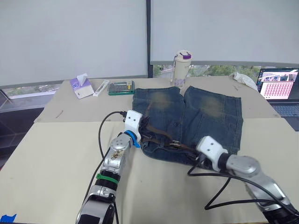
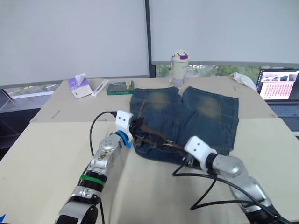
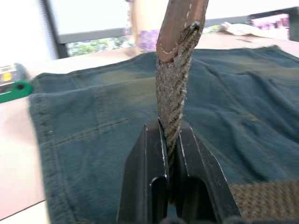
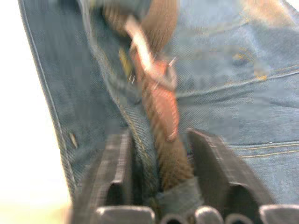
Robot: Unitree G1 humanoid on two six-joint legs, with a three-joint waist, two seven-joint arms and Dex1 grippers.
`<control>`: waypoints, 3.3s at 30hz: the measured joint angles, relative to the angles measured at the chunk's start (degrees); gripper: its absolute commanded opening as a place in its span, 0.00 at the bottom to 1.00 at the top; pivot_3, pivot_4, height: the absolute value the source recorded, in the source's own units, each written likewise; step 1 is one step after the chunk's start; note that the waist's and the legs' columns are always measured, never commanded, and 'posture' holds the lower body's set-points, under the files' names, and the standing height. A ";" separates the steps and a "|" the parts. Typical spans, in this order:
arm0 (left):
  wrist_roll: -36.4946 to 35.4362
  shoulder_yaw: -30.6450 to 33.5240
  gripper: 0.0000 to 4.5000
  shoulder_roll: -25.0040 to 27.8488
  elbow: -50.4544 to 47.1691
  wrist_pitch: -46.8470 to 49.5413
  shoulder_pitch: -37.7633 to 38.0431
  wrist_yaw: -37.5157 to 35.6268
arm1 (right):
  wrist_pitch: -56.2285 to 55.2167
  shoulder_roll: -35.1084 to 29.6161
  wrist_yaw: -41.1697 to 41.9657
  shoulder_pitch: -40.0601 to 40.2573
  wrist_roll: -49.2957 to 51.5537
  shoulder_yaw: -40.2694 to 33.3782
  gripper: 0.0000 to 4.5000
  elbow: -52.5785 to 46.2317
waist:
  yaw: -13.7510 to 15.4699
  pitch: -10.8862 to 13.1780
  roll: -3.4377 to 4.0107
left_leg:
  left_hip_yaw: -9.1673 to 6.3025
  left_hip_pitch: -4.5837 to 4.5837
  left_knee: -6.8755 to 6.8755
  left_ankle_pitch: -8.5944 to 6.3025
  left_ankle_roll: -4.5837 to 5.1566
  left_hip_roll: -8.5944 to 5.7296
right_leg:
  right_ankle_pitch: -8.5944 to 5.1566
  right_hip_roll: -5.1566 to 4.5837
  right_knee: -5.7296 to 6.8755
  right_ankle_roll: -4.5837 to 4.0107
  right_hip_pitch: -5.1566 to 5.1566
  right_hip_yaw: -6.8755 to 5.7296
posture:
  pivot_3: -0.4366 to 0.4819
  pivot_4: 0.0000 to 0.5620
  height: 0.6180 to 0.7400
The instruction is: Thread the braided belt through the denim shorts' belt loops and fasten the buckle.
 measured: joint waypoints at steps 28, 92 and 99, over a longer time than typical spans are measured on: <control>-4.76 -0.82 0.00 6.03 -12.84 9.93 11.00 -6.37 | 5.15 11.50 1.44 -8.23 5.62 1.60 0.00 11.21 | 0.07 -0.10 0.12 | 0.01 0.04 -0.01 -0.02 0.03 0.07 | 0.02 0.00 0.04 -0.04 -0.04 0.04 | 0.48 0.27 1.00; -2.98 -1.05 0.00 6.48 -12.45 9.63 11.87 -2.72 | 3.86 14.49 2.23 -13.28 -3.14 7.97 0.00 15.03 | -0.43 -0.13 0.16 | 0.01 0.05 -0.05 -0.03 0.02 0.07 | 0.03 -0.03 0.04 -0.06 -0.05 0.03 | 0.48 0.27 1.00; -2.95 -1.05 0.00 6.46 -11.95 9.34 11.29 -2.68 | 4.62 13.63 1.92 -13.27 -4.73 8.92 0.00 14.47 | -0.42 -0.18 0.15 | 0.01 0.06 -0.04 -0.03 0.02 0.07 | 0.03 -0.03 0.04 -0.06 -0.03 0.03 | 0.48 0.27 1.00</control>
